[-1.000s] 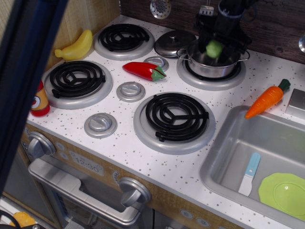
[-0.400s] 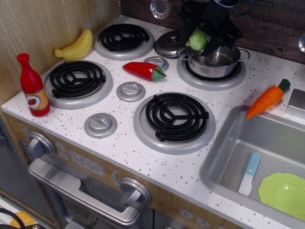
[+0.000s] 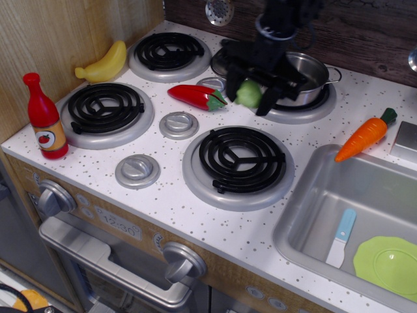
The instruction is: Take broccoli out of pan
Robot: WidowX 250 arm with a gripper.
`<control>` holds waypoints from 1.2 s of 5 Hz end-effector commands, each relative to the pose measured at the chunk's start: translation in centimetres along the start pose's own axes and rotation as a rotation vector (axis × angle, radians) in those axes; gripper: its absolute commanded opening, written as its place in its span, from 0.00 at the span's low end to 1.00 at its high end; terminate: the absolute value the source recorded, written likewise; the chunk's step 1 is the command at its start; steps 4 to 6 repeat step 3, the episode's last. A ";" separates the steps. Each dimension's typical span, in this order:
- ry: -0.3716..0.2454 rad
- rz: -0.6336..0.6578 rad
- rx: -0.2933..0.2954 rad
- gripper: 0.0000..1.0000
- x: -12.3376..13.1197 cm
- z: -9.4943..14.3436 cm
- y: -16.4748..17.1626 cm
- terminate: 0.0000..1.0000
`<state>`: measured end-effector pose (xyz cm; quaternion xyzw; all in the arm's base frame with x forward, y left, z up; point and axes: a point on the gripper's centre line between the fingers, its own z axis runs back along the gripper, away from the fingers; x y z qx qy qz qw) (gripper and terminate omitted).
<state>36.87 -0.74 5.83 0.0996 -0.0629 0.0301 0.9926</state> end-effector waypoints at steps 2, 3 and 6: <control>-0.044 -0.028 -0.107 1.00 -2.7 2.0 -1.3 0.00; -0.071 -0.024 -0.121 1.00 -2.8 1.4 -1.9 1.00; -0.071 -0.024 -0.121 1.00 -2.8 1.4 -1.9 1.00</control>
